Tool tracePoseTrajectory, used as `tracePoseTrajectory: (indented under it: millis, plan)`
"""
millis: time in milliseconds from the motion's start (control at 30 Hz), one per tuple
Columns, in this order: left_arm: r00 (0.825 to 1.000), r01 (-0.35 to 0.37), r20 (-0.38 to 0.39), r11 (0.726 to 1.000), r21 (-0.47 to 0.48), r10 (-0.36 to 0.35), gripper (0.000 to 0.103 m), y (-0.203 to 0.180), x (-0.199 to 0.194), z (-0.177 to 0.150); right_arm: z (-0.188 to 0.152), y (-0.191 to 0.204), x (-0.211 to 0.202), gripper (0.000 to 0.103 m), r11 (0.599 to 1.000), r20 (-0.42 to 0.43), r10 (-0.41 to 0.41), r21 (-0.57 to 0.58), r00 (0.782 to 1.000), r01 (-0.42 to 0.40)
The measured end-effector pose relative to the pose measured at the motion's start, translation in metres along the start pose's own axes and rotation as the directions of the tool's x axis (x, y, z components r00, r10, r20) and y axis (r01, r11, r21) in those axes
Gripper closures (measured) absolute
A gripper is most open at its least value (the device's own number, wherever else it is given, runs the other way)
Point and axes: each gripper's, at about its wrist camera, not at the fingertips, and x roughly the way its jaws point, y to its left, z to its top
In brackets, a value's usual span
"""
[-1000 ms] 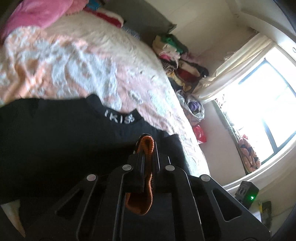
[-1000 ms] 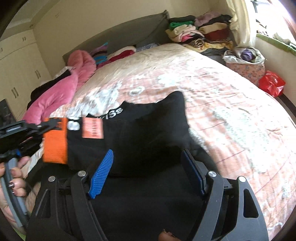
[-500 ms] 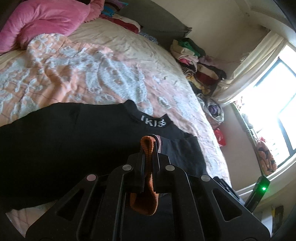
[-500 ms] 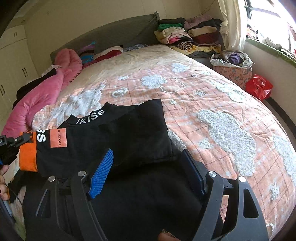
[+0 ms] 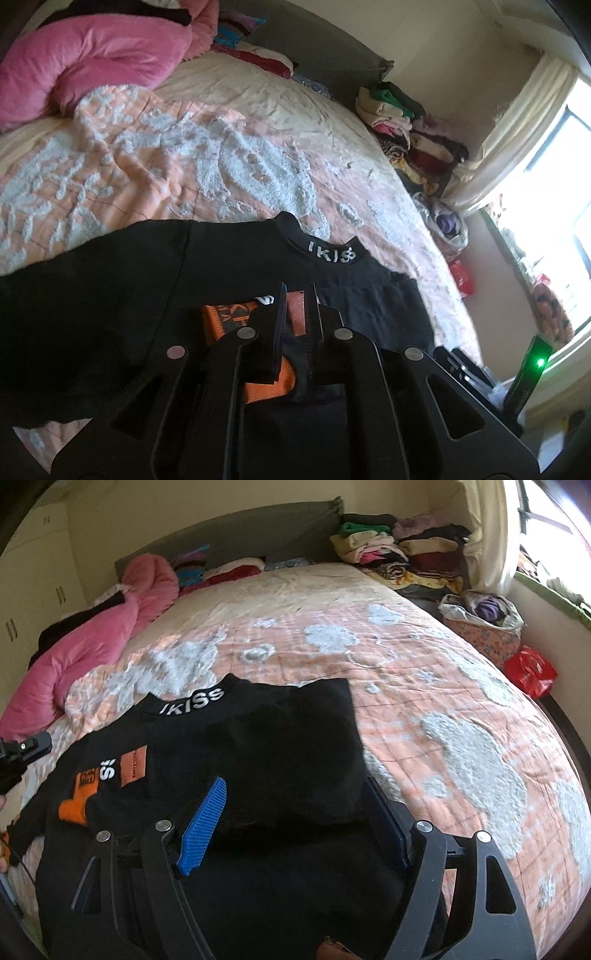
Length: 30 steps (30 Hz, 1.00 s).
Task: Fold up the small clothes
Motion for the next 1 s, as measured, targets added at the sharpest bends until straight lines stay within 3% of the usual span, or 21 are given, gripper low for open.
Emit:
tracePoseTrajectory:
  millis: [67,200,333,433,767,1000]
  plan:
    - [1.0,-0.005,-0.026,1.0,0.021,0.005,0.099,-0.003,0.005,-0.004,0.002,0.005,0.005,0.029,1.0,-0.01,0.008,-0.02,1.0,-0.009]
    - [0.995,-0.045,-0.091,0.997,0.061,0.05,0.077,-0.004,0.021,-0.017,0.001,0.007,0.019,0.029,1.0,-0.055,0.018,-0.02,0.998,-0.019]
    - [0.974,-0.147,-0.152,0.981,0.13,0.166,0.065,0.002,0.036,-0.035,-0.008,-0.005,0.04,0.028,0.999,-0.134,-0.019,0.029,0.991,0.023]
    - [0.959,-0.176,-0.203,0.977,0.123,0.198,0.057,0.015,0.047,-0.043,-0.012,-0.01,0.04,0.028,0.999,-0.128,0.0,0.049,0.992,0.006]
    - [0.962,-0.186,-0.172,0.97,0.154,0.211,0.055,0.016,0.043,-0.052,-0.02,-0.011,0.008,0.009,0.99,-0.063,0.085,0.116,0.994,-0.077]
    - [0.958,-0.219,-0.143,0.955,0.2,0.25,0.055,0.014,0.048,-0.06,-0.019,0.009,-0.012,0.006,0.992,-0.025,0.117,0.057,0.993,-0.116]
